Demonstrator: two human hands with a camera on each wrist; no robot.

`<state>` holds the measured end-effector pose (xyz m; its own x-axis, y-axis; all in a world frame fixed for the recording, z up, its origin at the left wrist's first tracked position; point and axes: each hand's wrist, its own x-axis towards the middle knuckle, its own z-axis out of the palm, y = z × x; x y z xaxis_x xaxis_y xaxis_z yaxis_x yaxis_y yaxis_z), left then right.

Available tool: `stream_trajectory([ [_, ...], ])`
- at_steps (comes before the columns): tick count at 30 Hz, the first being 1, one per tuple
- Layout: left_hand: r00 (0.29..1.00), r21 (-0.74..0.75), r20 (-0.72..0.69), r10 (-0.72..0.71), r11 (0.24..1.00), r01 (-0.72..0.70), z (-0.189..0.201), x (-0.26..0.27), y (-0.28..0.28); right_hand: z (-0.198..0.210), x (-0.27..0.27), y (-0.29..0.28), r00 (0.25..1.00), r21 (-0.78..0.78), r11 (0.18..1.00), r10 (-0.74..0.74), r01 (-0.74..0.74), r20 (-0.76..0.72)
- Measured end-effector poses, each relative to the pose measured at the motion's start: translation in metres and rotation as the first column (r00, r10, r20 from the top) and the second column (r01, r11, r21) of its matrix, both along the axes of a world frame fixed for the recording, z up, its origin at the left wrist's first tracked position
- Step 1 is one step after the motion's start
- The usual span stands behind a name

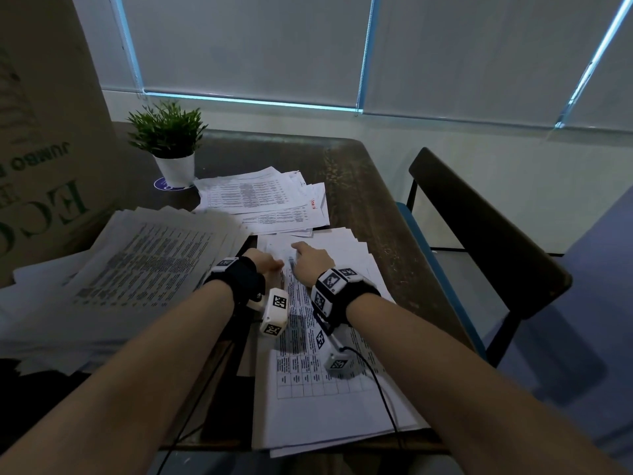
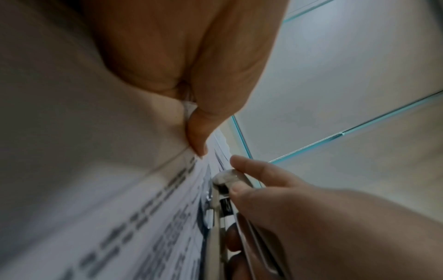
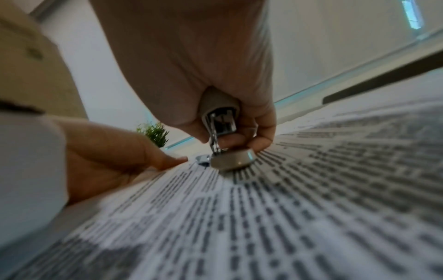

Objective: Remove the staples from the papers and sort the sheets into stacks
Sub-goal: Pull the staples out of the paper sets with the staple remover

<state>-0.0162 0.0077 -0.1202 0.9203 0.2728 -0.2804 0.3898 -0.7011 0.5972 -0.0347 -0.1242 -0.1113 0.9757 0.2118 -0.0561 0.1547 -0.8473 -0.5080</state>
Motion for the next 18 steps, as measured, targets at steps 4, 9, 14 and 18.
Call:
stream_trajectory([
  [4, 0.999, 0.004, 0.027, -0.025, 1.0, 0.025, 0.002, -0.002, 0.0, 0.0, 0.006, 0.007, 1.0, 0.011, 1.0, -0.022, 0.022, 0.004],
  [9, 1.0, -0.002, 0.024, -0.017, 1.0, 0.018, -0.001, -0.003, 0.001, 0.012, 0.011, 0.016, 0.995, 0.118, 0.988, -0.092, 0.096, -0.043],
  [14, 0.993, -0.099, 0.117, 0.003, 0.995, 0.008, -0.005, -0.004, -0.001, 0.011, 0.009, 0.013, 0.975, 0.308, 0.925, -0.208, 0.224, -0.083],
  [18, 0.976, -0.219, 0.2, 0.088, 0.975, -0.043, -0.007, -0.007, -0.001, 0.003, -0.005, -0.024, 0.905, 0.471, 0.778, -0.403, 0.417, -0.136],
])
